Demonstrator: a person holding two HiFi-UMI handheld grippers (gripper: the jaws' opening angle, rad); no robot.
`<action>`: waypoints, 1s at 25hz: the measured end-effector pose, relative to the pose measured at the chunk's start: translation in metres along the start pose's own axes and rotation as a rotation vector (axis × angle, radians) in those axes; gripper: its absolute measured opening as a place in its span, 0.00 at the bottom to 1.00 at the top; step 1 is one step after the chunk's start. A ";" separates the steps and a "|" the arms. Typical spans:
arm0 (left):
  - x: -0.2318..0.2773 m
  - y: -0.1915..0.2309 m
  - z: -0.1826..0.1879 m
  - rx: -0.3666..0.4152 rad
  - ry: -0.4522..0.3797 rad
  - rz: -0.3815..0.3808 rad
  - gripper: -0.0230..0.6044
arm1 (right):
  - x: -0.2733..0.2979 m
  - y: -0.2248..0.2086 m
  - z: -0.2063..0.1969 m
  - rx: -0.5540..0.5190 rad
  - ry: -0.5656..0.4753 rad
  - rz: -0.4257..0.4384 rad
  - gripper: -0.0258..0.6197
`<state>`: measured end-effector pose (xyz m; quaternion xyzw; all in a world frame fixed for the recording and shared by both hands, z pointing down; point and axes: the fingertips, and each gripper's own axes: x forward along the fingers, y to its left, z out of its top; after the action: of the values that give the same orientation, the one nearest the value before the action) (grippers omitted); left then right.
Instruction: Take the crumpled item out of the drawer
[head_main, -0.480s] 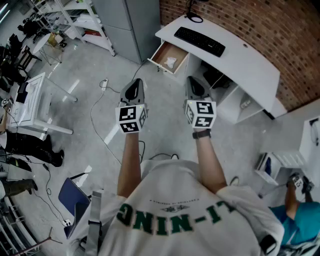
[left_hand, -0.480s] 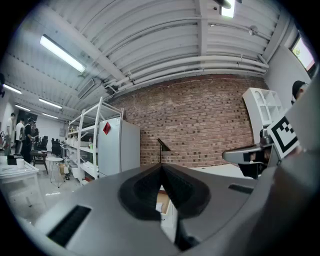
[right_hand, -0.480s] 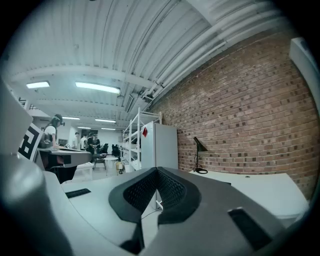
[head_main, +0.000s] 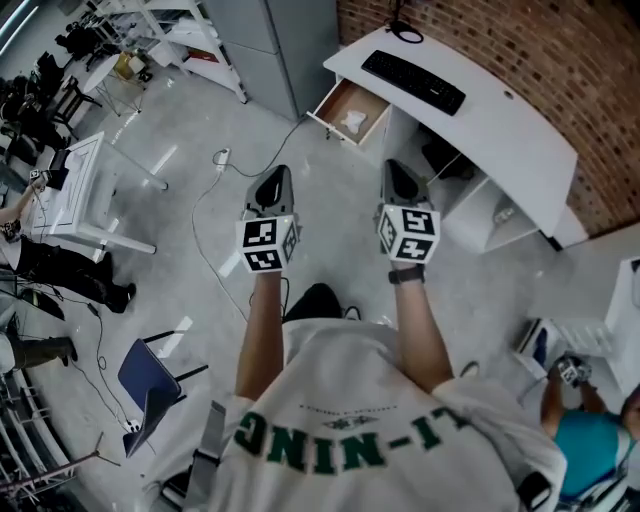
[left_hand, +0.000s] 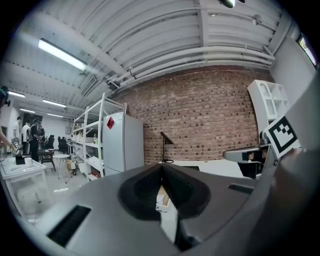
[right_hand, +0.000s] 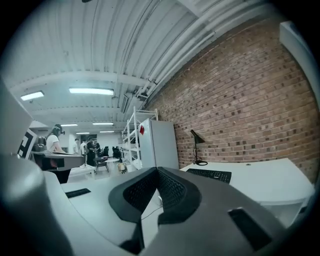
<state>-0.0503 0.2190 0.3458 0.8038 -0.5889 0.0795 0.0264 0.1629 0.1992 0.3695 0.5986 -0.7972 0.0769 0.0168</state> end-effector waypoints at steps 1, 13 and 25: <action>0.004 0.000 -0.002 -0.004 0.005 -0.001 0.04 | 0.003 -0.001 -0.003 0.014 0.006 0.001 0.04; 0.119 0.008 -0.008 0.012 0.002 -0.071 0.04 | 0.109 -0.032 -0.038 0.102 0.163 0.014 0.05; 0.311 0.078 0.005 0.001 0.015 -0.180 0.04 | 0.309 -0.023 -0.026 0.068 0.232 0.043 0.05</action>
<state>-0.0329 -0.0984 0.3862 0.8529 -0.5140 0.0831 0.0373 0.0961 -0.0972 0.4343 0.5688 -0.7994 0.1729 0.0872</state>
